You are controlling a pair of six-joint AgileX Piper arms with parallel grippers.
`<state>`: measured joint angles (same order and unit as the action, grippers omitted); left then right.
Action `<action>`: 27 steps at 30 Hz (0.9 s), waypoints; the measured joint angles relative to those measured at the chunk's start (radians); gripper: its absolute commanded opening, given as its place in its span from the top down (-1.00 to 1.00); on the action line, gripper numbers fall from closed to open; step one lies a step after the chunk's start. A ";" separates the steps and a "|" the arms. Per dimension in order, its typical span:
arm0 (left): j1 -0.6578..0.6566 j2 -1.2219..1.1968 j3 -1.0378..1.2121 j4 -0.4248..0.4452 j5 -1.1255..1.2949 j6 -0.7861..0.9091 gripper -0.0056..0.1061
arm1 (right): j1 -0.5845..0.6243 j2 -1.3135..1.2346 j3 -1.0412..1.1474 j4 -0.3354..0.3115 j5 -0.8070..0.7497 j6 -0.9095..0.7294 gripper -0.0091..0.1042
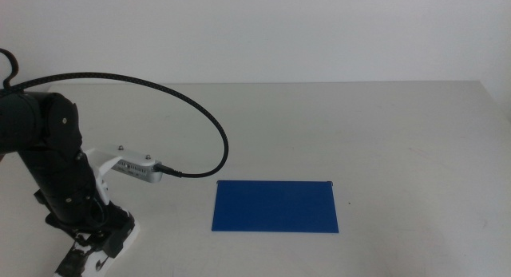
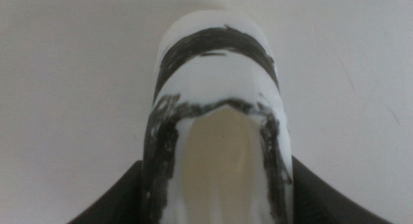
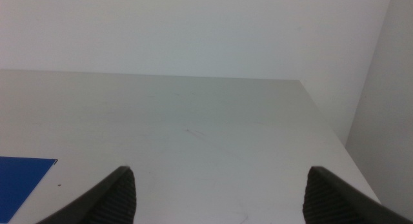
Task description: Use one arm to grab the shoe from the table and place it on the mat.
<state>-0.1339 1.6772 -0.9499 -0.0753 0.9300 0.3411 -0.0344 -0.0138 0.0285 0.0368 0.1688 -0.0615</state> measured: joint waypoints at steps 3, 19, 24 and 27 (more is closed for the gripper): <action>0.000 -0.007 0.000 -0.001 0.022 0.001 0.54 | 0.000 0.000 0.000 0.000 0.000 0.000 -0.33; -0.119 -0.040 -0.193 0.021 0.203 -0.138 0.53 | 0.000 0.000 0.000 0.000 0.000 0.000 -0.33; -0.220 0.010 -0.300 0.028 0.225 -0.247 0.53 | 0.000 0.000 0.000 0.000 0.000 0.000 -0.33; -0.276 0.069 -0.384 0.030 0.258 -0.289 0.53 | 0.000 0.000 0.000 0.000 0.000 0.000 -0.33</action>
<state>-0.4101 1.7464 -1.3342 -0.0450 1.1879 0.0523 -0.0344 -0.0138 0.0285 0.0368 0.1688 -0.0615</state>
